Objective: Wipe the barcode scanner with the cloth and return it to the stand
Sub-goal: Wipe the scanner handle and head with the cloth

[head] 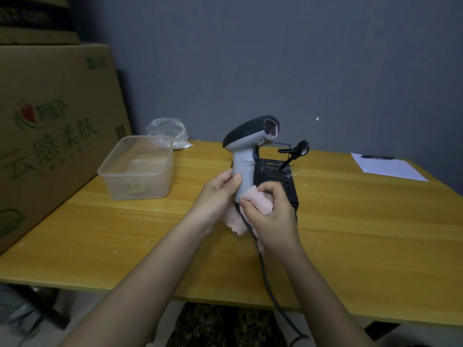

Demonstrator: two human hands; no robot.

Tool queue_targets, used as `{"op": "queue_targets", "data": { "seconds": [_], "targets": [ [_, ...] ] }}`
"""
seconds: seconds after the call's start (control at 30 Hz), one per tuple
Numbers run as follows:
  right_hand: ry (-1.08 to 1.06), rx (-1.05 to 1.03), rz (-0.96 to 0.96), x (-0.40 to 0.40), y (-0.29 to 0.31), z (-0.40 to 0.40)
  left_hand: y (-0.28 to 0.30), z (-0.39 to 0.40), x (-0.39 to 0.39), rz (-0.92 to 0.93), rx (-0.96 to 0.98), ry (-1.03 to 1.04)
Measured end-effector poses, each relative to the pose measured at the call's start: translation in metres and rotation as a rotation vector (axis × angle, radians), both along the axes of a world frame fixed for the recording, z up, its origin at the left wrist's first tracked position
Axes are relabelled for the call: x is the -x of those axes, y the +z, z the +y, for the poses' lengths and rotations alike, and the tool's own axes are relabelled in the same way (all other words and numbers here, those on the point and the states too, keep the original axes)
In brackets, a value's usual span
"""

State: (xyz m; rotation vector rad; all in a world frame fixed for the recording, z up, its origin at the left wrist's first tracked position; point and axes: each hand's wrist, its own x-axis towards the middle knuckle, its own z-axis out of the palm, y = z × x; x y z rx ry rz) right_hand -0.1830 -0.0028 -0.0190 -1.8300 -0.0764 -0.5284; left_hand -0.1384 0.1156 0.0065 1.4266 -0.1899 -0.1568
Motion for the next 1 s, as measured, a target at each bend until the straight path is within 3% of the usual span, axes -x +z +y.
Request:
{"op": "queue_targets", "data": {
  "seconds": [0.13,0.23,0.37,0.5,0.63,0.83,1.0],
  "targets": [
    [-0.057,0.39,-0.092,-0.003,-0.003,-0.006,0.002,0.002,-0.001,-0.059,-0.196,0.024],
    [-0.035,0.628,-0.133,-0.003,-0.003,-0.006,-0.002,0.004,-0.001,0.006,-0.129,0.097],
    [0.108,0.415,0.064,-0.002,0.015,-0.026,-0.012,0.01,-0.004,0.046,-0.076,0.103],
    [0.003,0.01,0.01,-0.016,0.028,-0.025,-0.014,0.012,-0.003,0.021,-0.067,0.055],
    [0.176,0.17,0.101,-0.024,0.018,0.005,-0.013,0.006,-0.002,-0.003,-0.074,0.045],
    [0.153,0.485,0.099,-0.012,0.002,-0.012,-0.012,0.017,-0.008,0.035,-0.024,0.114],
    [0.167,0.394,0.124,-0.004,0.0,-0.032,-0.009,0.011,-0.007,0.033,-0.057,0.088]
  ]
}}
